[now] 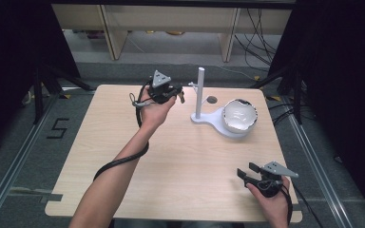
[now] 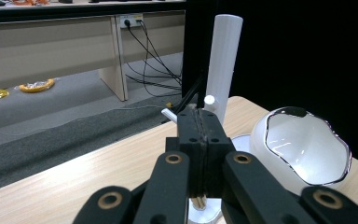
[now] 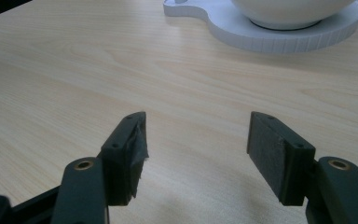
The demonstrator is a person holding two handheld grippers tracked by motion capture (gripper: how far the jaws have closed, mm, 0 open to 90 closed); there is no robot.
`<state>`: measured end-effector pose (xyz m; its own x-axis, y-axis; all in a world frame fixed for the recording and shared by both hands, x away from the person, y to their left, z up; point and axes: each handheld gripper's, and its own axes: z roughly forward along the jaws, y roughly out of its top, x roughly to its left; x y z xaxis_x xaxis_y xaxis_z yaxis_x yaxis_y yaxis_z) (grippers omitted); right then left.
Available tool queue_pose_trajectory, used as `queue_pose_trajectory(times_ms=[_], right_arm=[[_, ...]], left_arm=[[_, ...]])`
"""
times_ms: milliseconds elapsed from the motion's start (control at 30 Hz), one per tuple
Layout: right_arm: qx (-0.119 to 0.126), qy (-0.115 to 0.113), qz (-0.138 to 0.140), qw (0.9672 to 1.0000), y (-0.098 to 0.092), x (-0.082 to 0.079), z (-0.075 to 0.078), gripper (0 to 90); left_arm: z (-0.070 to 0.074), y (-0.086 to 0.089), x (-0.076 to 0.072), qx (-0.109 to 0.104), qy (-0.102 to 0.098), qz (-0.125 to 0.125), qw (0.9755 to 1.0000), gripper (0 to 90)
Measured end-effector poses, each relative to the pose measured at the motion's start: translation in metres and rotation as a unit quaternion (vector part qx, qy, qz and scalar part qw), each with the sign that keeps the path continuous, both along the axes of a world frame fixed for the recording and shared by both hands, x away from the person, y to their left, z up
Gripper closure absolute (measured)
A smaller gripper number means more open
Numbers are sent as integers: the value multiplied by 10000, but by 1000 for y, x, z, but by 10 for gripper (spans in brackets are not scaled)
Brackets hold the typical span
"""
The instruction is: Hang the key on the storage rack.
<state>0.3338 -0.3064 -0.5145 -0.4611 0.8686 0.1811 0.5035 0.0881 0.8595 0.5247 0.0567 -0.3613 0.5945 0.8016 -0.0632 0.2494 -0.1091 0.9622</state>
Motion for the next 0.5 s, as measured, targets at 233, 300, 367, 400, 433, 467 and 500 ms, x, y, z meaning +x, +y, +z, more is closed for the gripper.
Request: queue_pose_trajectory(times_ms=[233,300,367,400,433,467,500], right_arm=[[-78,-66,19,9999,-1,1,-1,388],[-192,-84,60,9998,-2,3,-1,388],[-163,-17,30,9999,-1,2,0,388],[-52,-6,-1,10000,-1,1,0,387],[-52,-6,-1,10000,-1,1,0,387],[-71,-42,32,10000,-1,1,-1,388],[-73,-44,37,10000,-1,1,-1,388]], left_arm=[[1,-4,4,13,22,8,10000,890],[1,-5,4,16,14,3,10000,890],[1,-5,5,34,7,1,10000,889],[2,-7,6,20,0,3,10000,890],[2,-7,6,20,0,3,10000,890],[2,-8,7,26,8,9,10000,890],[2,-9,7,37,17,6,10000,889]])
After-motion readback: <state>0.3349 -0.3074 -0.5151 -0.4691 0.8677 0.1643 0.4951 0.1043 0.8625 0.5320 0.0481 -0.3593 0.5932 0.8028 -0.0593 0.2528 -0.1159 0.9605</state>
